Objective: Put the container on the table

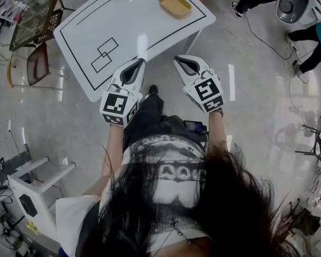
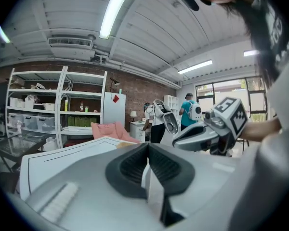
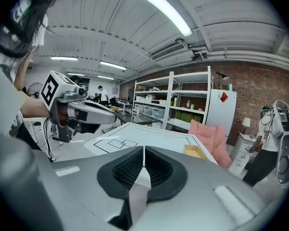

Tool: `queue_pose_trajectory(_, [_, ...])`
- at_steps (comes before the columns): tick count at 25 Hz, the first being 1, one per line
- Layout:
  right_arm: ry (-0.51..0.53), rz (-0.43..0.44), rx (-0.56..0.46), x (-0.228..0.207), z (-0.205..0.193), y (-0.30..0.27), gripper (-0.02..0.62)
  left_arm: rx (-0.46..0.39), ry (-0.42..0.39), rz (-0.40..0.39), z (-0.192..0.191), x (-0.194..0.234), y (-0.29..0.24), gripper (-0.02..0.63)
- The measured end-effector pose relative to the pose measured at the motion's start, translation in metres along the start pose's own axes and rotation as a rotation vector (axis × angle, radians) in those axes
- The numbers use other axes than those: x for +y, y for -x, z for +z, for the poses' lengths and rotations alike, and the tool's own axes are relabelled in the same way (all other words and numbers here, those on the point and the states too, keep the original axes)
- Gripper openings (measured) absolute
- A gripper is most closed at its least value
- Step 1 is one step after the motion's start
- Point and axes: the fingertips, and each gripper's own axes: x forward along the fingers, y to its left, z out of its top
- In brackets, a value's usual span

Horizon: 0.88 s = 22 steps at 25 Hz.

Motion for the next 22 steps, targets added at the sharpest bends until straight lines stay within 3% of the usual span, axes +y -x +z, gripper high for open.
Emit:
queue_pose_trajectory(12, [-0.038,0.016,-0.053,0.044,-0.005,0.043,0.005,0.029,-0.034,-0.007,-0.004,-0.049,0.049,0.000])
queue_pose_trajectory(22, [-0.059,0.066,-0.086,0.074,0.012,0.039,0.003,0.034,-0.021,0.016,-0.004,-0.045,0.080,0.000])
